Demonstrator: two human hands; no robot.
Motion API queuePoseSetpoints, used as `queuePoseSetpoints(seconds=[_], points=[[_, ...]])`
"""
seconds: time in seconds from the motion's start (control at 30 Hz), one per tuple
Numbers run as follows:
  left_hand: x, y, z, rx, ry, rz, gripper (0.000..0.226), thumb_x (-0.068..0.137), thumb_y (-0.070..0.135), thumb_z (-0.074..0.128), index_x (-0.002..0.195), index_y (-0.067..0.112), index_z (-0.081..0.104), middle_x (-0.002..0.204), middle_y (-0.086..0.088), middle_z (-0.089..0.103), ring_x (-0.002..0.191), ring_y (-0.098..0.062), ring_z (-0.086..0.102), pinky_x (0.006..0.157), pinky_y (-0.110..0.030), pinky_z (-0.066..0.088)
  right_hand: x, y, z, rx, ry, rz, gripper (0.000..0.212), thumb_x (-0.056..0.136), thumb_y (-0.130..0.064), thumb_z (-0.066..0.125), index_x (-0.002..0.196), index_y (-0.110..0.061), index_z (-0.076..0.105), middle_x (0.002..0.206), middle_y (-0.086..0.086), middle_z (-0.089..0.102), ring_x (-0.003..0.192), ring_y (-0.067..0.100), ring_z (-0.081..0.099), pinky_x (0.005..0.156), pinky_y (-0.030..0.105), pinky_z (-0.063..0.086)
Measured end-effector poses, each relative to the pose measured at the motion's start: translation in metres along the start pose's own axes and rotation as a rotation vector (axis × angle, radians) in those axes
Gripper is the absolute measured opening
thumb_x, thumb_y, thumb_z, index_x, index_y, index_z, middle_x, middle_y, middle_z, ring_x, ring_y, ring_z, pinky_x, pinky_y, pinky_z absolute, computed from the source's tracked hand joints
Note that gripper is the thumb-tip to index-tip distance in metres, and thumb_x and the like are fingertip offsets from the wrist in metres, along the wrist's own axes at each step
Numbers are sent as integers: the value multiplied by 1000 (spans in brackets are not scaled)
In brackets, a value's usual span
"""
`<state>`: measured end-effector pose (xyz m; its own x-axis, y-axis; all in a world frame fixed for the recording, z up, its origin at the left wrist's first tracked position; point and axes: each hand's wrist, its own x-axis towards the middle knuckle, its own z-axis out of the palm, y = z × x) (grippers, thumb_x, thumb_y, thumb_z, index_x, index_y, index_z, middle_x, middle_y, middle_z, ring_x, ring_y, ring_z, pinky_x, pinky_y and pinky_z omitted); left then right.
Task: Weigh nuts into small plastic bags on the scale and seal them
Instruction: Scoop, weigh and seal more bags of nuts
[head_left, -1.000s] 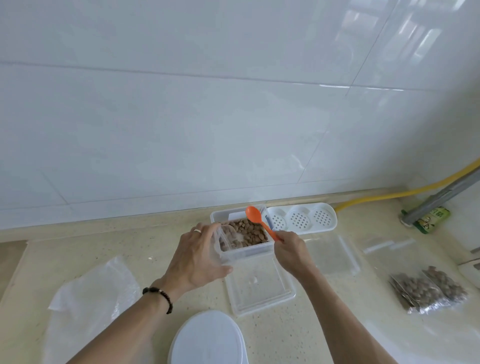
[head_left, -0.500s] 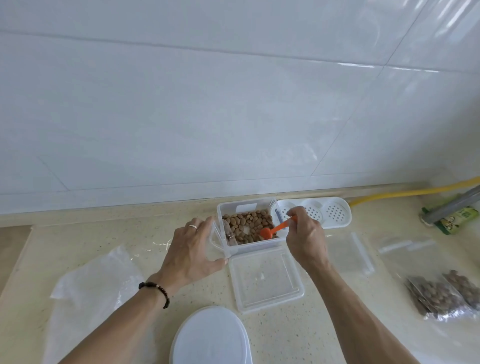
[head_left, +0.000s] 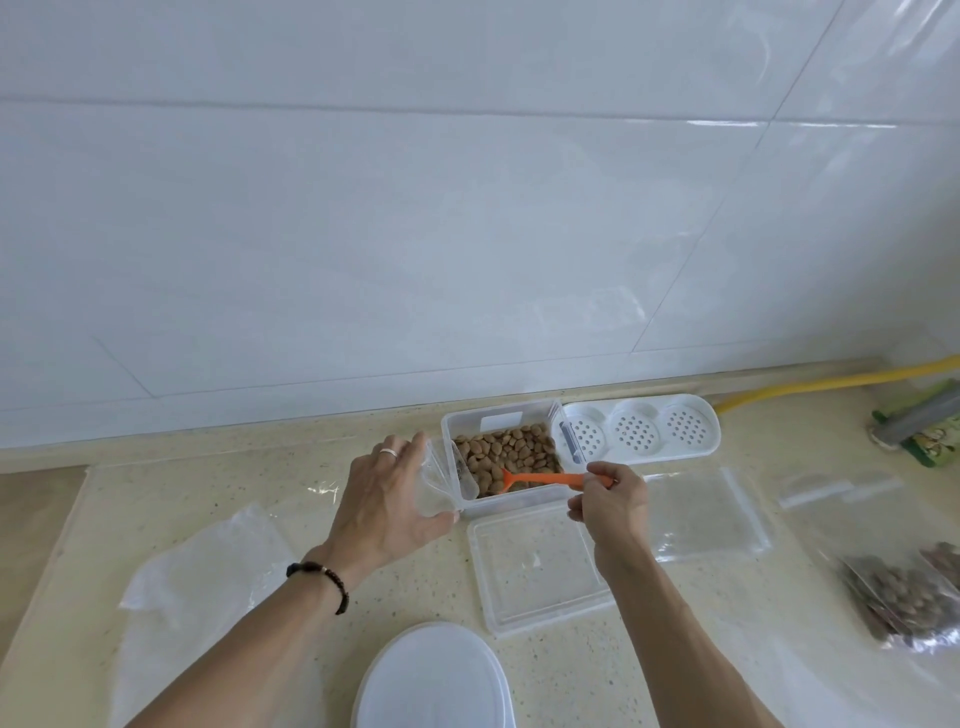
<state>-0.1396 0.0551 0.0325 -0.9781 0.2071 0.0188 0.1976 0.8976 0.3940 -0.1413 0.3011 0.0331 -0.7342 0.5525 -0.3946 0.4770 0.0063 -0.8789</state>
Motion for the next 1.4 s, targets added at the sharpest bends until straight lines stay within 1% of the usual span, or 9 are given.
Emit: queuePoseSetpoints(seconds=[0.3, 0.43, 0.6, 0.7, 0.87, 1.0, 1.1, 1.2, 1.4], points=[[30, 15, -10, 70, -29, -2, 98, 64, 66, 63, 143, 17, 32, 121, -4, 50, 117, -23, 46, 98, -39, 38, -6, -27, -22, 206, 52, 35, 16, 95, 2, 51, 99, -10, 60, 88, 19, 69, 47, 13, 52, 48, 26, 49], [39, 29, -12, 7, -21, -12, 101, 60, 63, 67, 144, 17, 32, 124, -4, 49, 119, -23, 44, 98, -39, 38, -16, -54, -27, 143, -33, -122, 15, 95, 0, 51, 96, -12, 60, 89, 20, 68, 41, 7, 51, 44, 23, 48], [37, 47, -18, -198, -43, 12, 110, 55, 56, 67, 148, 14, 27, 124, 0, 42, 122, -21, 39, 102, -38, 32, -39, -76, -20, -68, -205, -392, 14, 95, -2, 54, 91, -13, 61, 84, 7, 61, 42, 11, 55, 44, 27, 49], [34, 53, -22, -339, -56, -11, 113, 55, 50, 70, 151, 13, 23, 118, 5, 34, 120, -17, 36, 104, -40, 36, -47, -80, -16, -94, -321, -394, 14, 96, -2, 54, 92, -12, 63, 78, 6, 60, 46, 12, 54, 46, 25, 47], [33, 47, -23, -490, -62, -37, 120, 49, 58, 78, 150, 19, 26, 121, 6, 36, 119, -13, 42, 99, -34, 43, -49, -84, -17, -41, -294, -417, 17, 95, 0, 55, 90, -12, 64, 67, 1, 57, 46, 16, 51, 47, 29, 46], [32, 36, -19, -526, -3, -81, 111, 56, 48, 86, 148, 20, 29, 121, 5, 37, 118, -8, 41, 98, -27, 39, -51, -91, -23, -131, -324, -627, 20, 94, 1, 55, 86, -16, 62, 64, 7, 57, 47, 22, 51, 46, 39, 45], [34, 33, -15, -545, 15, -116, 107, 58, 46, 87, 146, 23, 30, 118, 6, 38, 110, -10, 48, 89, -25, 44, -54, -91, -23, -307, -349, -824, 20, 94, -3, 56, 85, -20, 62, 63, 5, 56, 55, 29, 52, 51, 39, 42], [35, 32, -10, -574, 14, -150, 110, 52, 53, 84, 145, 25, 30, 118, 8, 36, 111, -13, 49, 90, -34, 52, -55, -91, -20, -391, -347, -914, 18, 95, -6, 56, 86, -20, 61, 63, 2, 56, 56, 27, 51, 54, 38, 41], [38, 27, -5, -499, 54, -148, 107, 60, 46, 85, 146, 23, 28, 123, 4, 37, 122, -14, 39, 99, -44, 45, -48, -90, -19, -276, -278, -841, 21, 94, -5, 57, 85, -24, 61, 68, -8, 62, 56, 23, 55, 51, 35, 45]])
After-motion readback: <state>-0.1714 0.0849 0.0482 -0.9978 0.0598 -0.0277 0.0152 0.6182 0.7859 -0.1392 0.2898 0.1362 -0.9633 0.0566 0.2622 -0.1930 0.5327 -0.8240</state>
